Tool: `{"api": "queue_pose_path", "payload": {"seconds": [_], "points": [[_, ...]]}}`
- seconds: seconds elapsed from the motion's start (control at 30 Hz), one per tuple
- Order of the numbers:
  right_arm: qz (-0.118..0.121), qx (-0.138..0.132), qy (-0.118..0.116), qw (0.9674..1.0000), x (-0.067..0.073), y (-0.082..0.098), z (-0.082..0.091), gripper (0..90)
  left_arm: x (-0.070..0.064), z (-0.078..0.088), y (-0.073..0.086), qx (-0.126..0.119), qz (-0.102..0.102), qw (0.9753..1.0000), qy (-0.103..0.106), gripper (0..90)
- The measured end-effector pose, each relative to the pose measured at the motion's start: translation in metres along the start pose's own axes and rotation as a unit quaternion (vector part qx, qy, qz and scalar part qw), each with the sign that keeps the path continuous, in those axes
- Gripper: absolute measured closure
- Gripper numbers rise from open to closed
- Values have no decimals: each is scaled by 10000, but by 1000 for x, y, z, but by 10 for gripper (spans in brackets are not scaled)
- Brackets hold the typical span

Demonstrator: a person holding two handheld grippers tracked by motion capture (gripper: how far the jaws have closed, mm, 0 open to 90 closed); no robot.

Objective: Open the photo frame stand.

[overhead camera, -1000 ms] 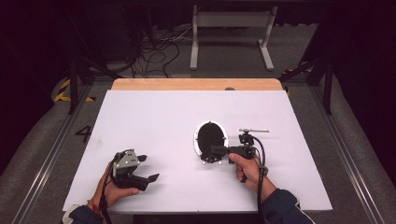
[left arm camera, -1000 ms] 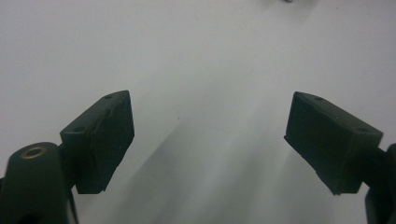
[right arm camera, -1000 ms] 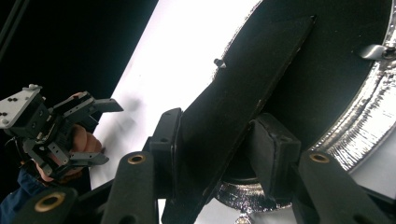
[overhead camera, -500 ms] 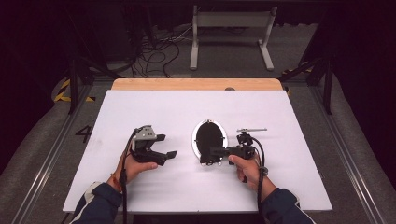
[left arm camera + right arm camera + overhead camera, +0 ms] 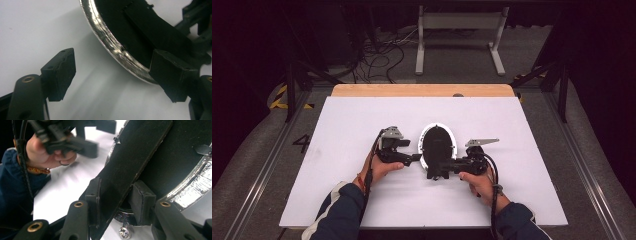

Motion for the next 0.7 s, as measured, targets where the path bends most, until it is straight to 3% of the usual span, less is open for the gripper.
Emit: {"api": "queue_pose_path", "payload": {"seconds": [0.13,0.4,0.47,0.63,0.7], "points": [[103,6,30,9999,1,0,0,629,0,-6,-3,93,-124,9999,30,224],[359,-7,117,9993,3,1,1,629,-10,-11,-9,86,-243,9986,455,338],[415,-28,142,9990,4,1,1,629,-14,-12,-9,81,-257,9974,669,375],[464,-41,149,9988,5,3,3,636,-14,-8,-10,-67,-183,9962,847,445],[454,-45,142,9989,5,3,3,642,-14,-6,-10,-86,-184,9964,828,472]]}}
Point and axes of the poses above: each handheld gripper's, and its own axes: z roughly backward along the jaws, y roughly out of its underside, x roughly to its left, the point moved 8 cm from there along -z, roughly forward along the jaws, and after that the axes turned 13 degrees about x, right-handed, at the moved point
